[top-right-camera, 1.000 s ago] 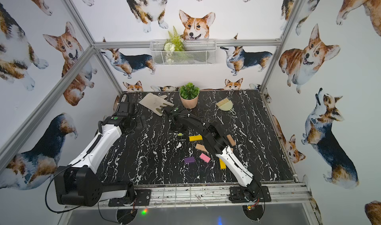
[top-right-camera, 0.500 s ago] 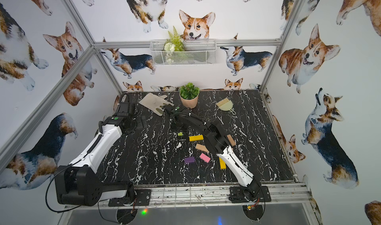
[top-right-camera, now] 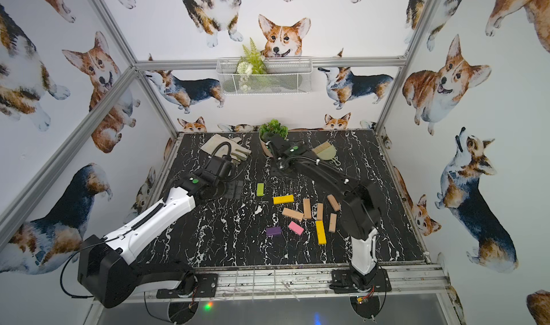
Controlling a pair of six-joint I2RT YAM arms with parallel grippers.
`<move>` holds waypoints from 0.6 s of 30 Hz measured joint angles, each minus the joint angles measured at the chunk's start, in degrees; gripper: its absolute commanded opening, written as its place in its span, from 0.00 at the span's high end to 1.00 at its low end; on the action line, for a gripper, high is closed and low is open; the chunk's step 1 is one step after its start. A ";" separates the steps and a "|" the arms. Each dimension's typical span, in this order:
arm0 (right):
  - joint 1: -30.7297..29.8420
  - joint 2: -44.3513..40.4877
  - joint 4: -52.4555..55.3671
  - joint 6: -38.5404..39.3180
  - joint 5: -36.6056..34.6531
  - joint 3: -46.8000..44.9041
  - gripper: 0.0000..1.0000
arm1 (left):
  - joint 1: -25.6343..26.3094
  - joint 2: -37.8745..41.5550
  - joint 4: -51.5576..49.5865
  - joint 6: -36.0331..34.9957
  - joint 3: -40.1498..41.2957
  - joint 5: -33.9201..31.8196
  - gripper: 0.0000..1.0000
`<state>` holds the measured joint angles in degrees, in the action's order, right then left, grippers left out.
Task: Assemble the letter k with building blocks
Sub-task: Pick up the building block from the center of the board.
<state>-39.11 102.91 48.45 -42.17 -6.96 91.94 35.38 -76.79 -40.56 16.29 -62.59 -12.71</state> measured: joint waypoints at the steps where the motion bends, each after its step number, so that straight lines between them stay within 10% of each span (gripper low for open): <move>1: 3.26 -4.09 -1.11 -0.04 0.90 -5.20 0.40 | 1.75 -0.96 -0.22 -0.52 -0.35 0.79 0.05; 9: 21.03 -24.74 -2.29 0.48 4.31 -24.37 0.41 | 17.00 -9.94 -3.65 -6.60 -3.72 4.81 0.10; 18: 23.06 -30.88 -1.66 1.88 7.32 -31.10 0.41 | 27.32 -18.86 -4.87 -10.25 -6.73 5.09 0.23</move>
<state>-16.05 72.03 46.78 -40.29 0.36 60.84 62.70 -95.66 -45.43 6.04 -69.32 -7.62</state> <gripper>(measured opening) 0.593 0.781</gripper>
